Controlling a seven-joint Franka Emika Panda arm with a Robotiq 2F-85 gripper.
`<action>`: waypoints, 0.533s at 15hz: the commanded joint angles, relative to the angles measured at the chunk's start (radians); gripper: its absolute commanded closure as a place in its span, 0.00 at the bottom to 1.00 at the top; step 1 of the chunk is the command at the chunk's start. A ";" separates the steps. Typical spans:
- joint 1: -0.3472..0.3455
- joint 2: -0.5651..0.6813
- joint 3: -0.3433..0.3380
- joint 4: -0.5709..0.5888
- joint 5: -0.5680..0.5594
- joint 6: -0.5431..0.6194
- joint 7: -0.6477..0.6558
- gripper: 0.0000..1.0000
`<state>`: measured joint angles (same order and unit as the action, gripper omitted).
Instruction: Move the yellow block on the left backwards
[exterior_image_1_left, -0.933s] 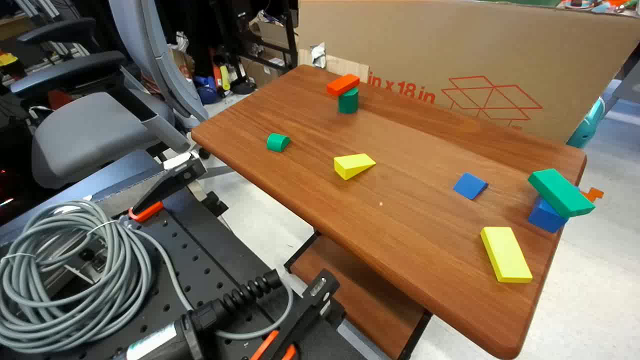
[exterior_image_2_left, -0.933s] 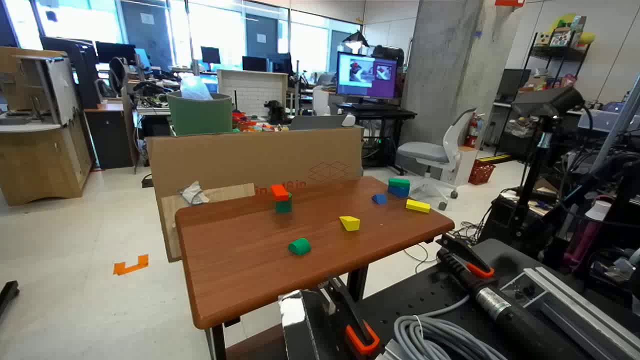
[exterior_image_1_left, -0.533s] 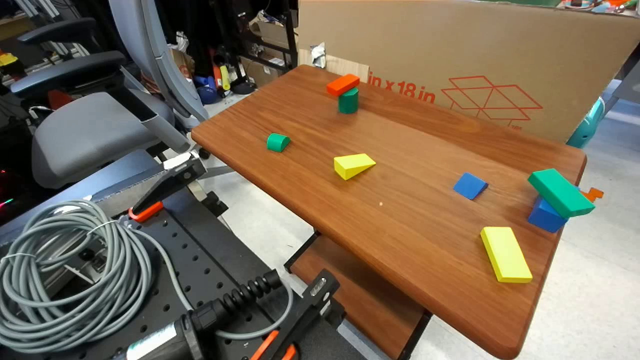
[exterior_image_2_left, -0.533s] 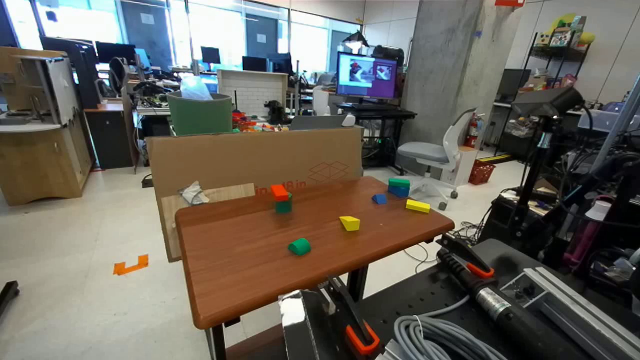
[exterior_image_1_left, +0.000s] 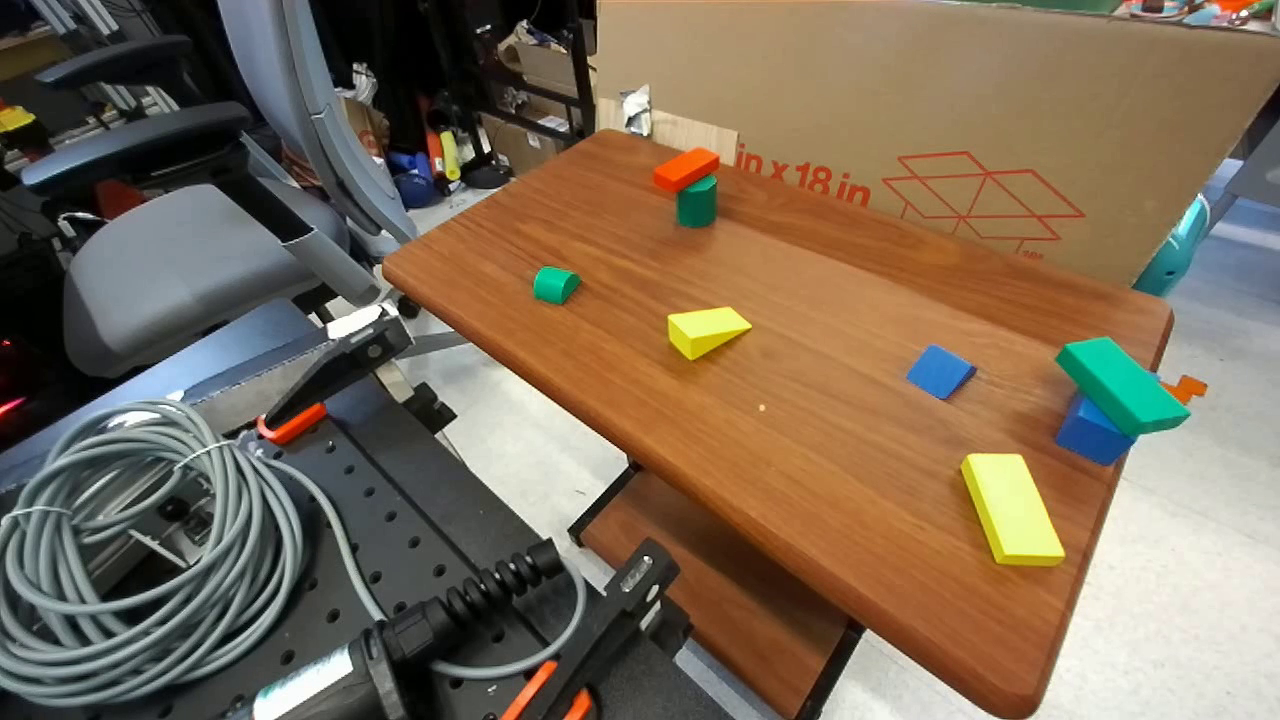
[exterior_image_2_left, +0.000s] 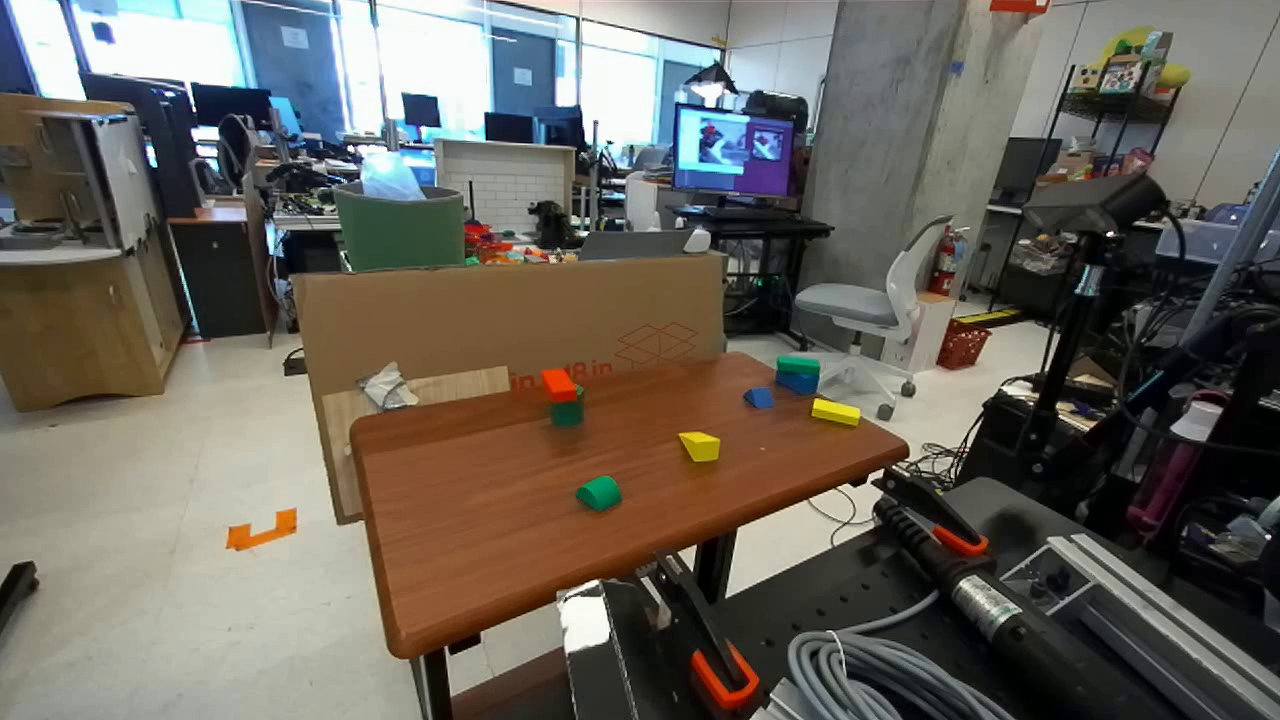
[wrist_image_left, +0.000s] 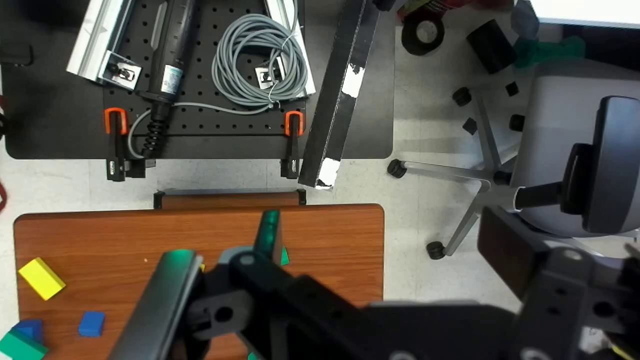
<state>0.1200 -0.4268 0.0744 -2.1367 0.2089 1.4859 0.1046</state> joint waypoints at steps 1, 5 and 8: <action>-0.016 0.001 0.012 0.003 0.004 -0.004 -0.005 0.00; -0.018 -0.001 0.009 0.000 -0.004 0.012 -0.018 0.00; -0.042 0.009 -0.002 -0.014 -0.001 0.107 -0.005 0.00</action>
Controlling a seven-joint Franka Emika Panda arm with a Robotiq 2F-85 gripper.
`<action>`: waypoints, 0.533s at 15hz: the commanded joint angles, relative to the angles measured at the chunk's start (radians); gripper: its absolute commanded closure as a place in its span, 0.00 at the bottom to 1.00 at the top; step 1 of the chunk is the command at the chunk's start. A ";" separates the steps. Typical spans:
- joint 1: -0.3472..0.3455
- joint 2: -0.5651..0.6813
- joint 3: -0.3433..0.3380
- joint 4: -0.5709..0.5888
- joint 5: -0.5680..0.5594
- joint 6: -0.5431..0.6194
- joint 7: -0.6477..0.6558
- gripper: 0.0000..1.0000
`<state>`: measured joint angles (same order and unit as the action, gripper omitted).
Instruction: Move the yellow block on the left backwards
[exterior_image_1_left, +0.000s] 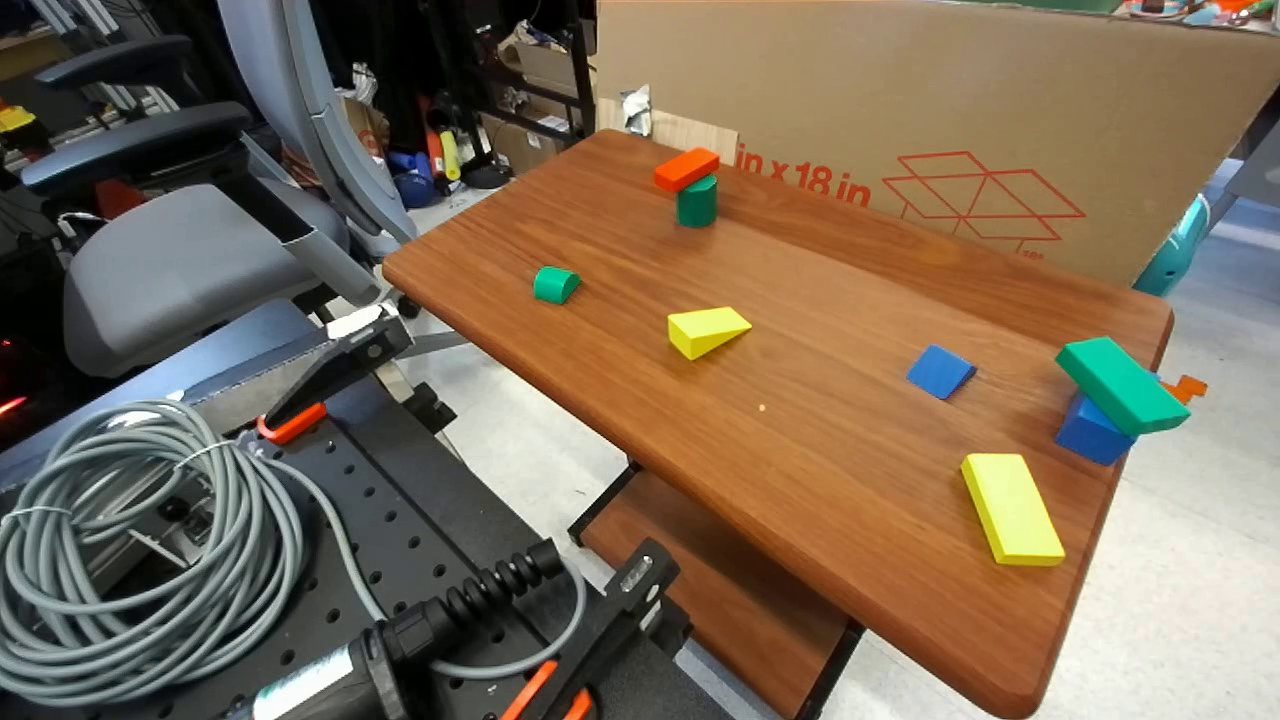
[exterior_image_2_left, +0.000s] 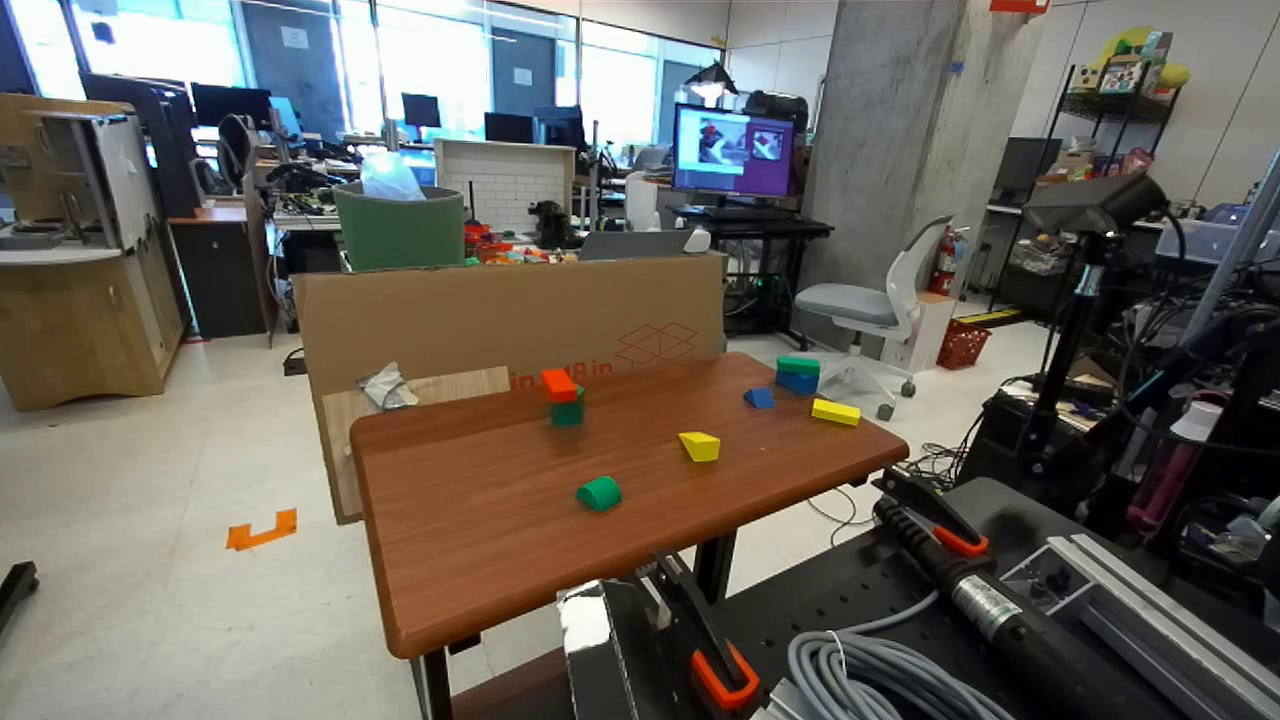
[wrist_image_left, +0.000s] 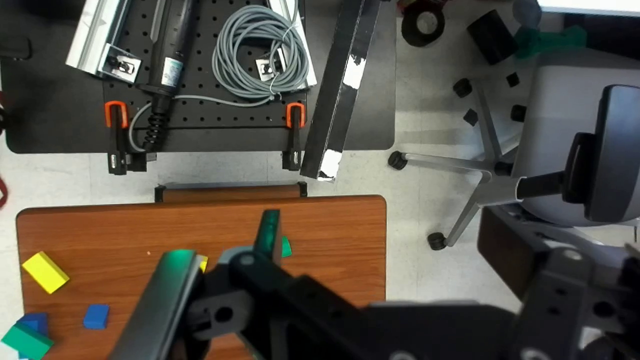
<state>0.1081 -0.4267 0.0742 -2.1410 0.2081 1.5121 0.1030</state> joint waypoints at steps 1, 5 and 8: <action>-0.040 0.014 -0.002 -0.021 -0.009 0.133 0.001 0.00; -0.081 0.066 -0.034 -0.061 -0.026 0.316 -0.026 0.00; -0.107 0.104 -0.056 -0.132 -0.023 0.525 -0.030 0.00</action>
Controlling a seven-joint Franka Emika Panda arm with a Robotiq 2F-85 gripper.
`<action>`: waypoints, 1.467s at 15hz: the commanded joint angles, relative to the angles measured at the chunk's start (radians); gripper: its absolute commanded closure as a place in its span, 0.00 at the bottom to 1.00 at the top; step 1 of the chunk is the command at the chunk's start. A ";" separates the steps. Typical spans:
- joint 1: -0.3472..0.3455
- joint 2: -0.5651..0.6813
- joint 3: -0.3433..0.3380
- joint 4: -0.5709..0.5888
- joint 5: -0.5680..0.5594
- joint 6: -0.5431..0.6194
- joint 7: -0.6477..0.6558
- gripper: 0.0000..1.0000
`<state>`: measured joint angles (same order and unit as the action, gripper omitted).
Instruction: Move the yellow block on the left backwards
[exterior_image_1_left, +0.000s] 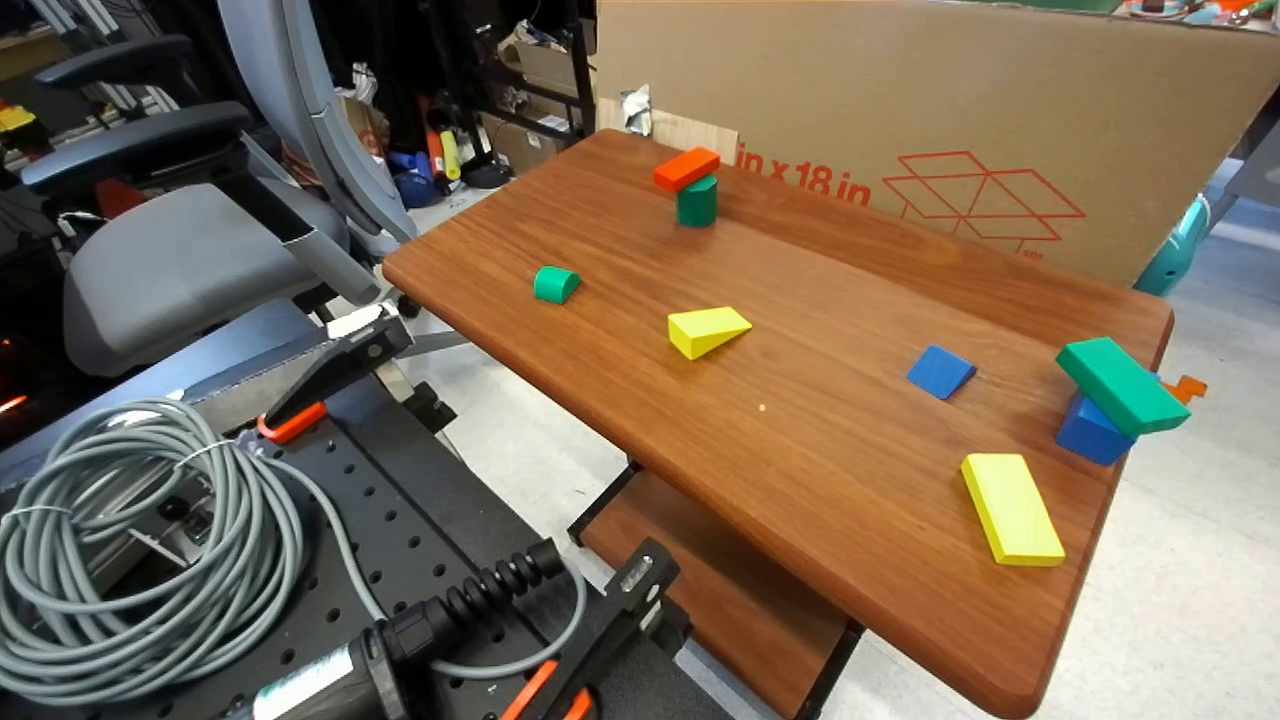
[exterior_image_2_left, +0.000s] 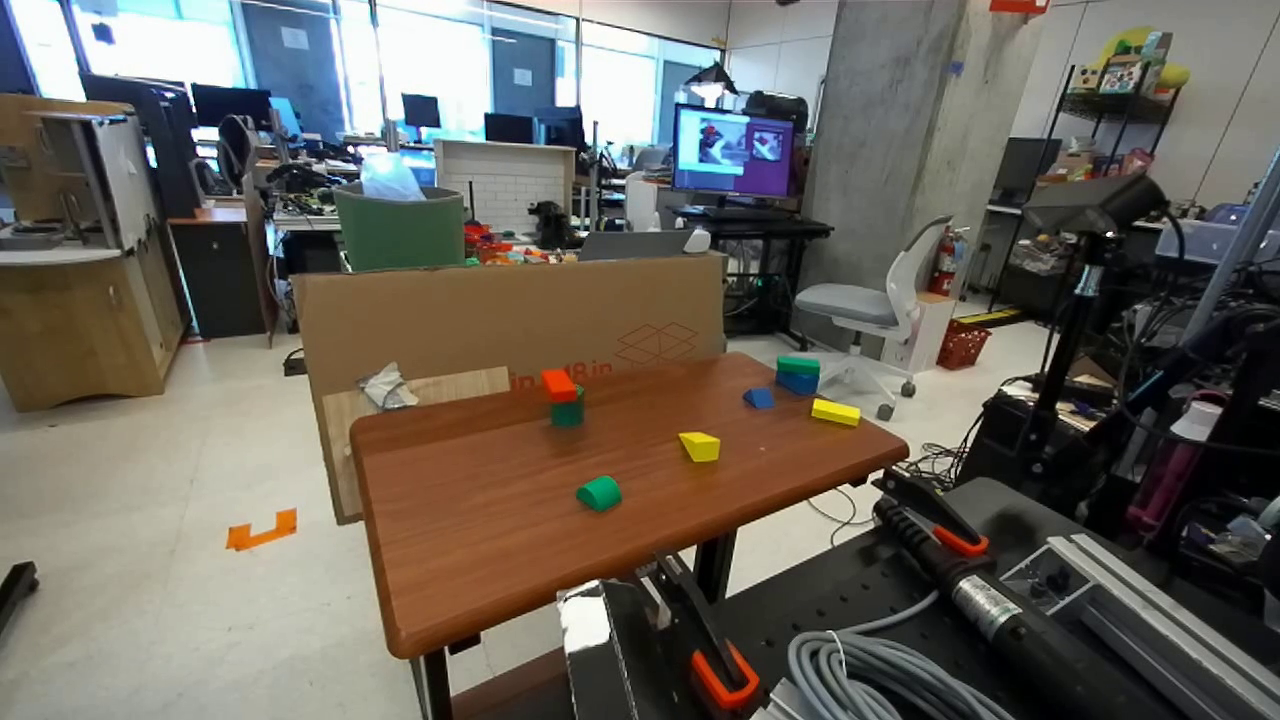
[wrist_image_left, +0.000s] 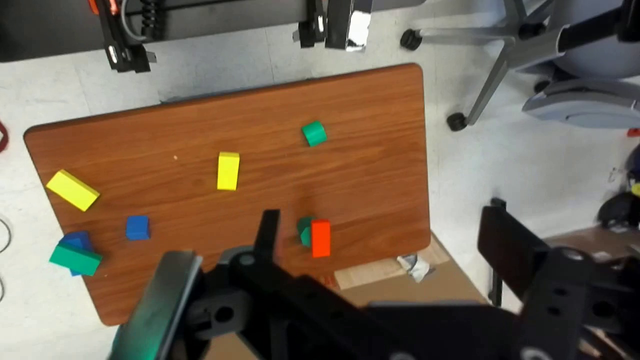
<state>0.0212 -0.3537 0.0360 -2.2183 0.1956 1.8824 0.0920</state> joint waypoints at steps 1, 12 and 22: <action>-0.025 0.046 -0.025 -0.078 -0.011 0.218 -0.029 0.00; -0.086 0.301 -0.065 -0.199 -0.214 0.531 0.021 0.00; -0.041 0.660 -0.090 -0.102 -0.283 0.668 0.105 0.00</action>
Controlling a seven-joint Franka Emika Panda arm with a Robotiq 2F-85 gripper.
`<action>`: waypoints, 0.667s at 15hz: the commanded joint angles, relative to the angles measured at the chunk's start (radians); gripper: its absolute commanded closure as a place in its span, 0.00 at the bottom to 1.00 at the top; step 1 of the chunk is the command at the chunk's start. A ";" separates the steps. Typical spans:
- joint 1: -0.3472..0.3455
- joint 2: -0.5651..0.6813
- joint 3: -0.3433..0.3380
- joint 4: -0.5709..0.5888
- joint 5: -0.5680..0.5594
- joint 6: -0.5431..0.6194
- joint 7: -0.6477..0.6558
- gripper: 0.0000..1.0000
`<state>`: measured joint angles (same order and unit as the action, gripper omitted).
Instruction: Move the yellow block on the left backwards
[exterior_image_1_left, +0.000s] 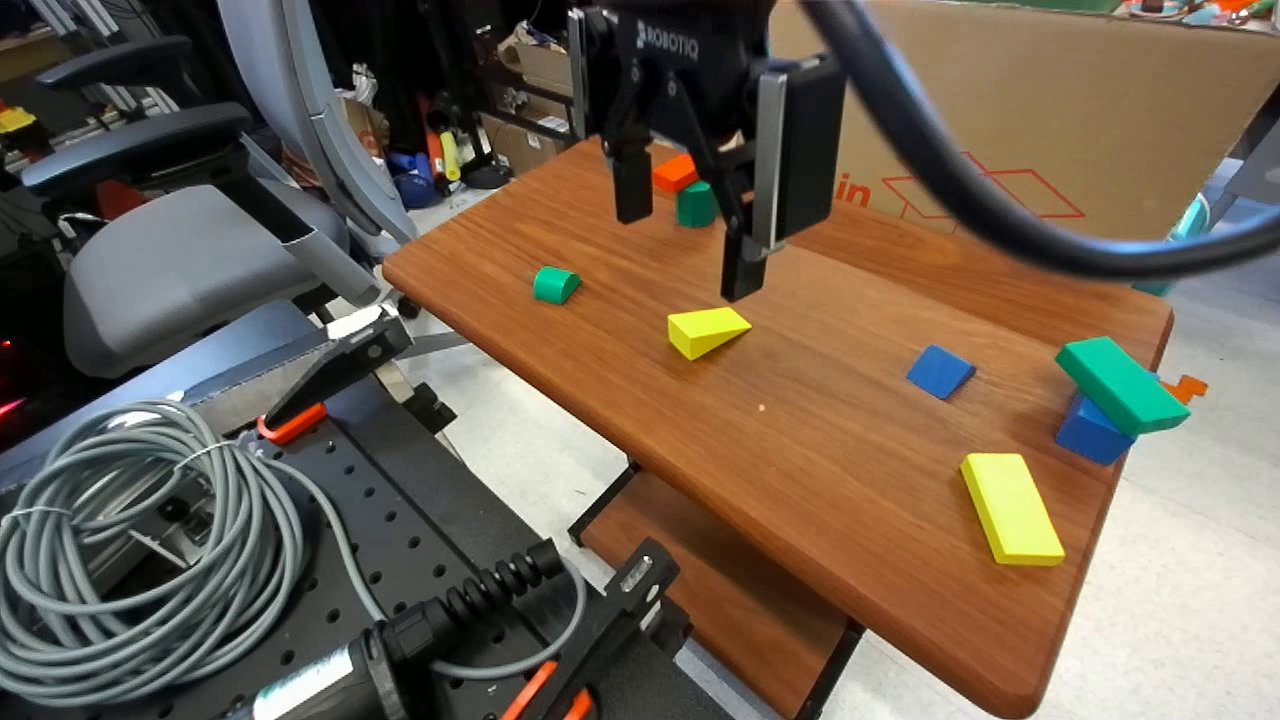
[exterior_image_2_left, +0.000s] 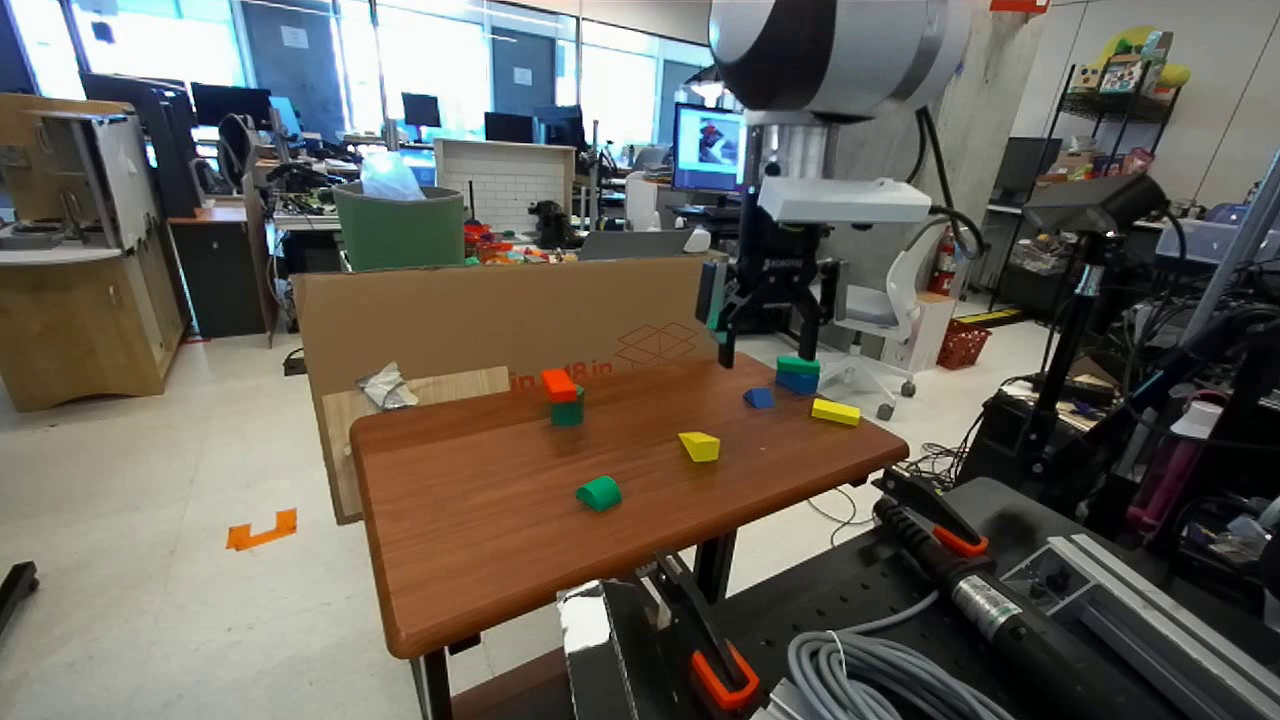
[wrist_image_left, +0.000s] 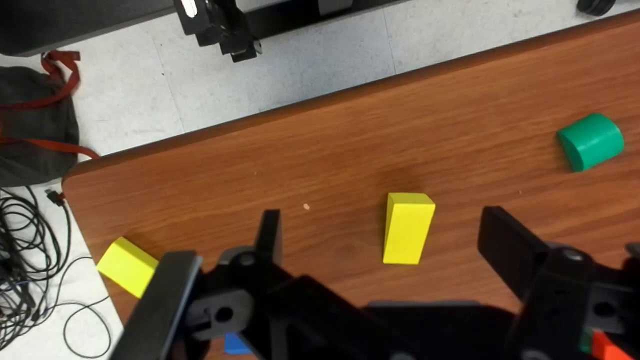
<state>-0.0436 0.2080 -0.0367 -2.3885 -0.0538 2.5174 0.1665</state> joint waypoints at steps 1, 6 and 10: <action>0.030 0.126 -0.023 0.084 -0.038 0.043 0.036 0.00; 0.061 0.225 -0.048 0.144 -0.054 0.084 0.044 0.00; 0.084 0.287 -0.063 0.191 -0.055 0.075 0.056 0.00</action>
<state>0.0090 0.4408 -0.0735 -2.2463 -0.0837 2.5862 0.1910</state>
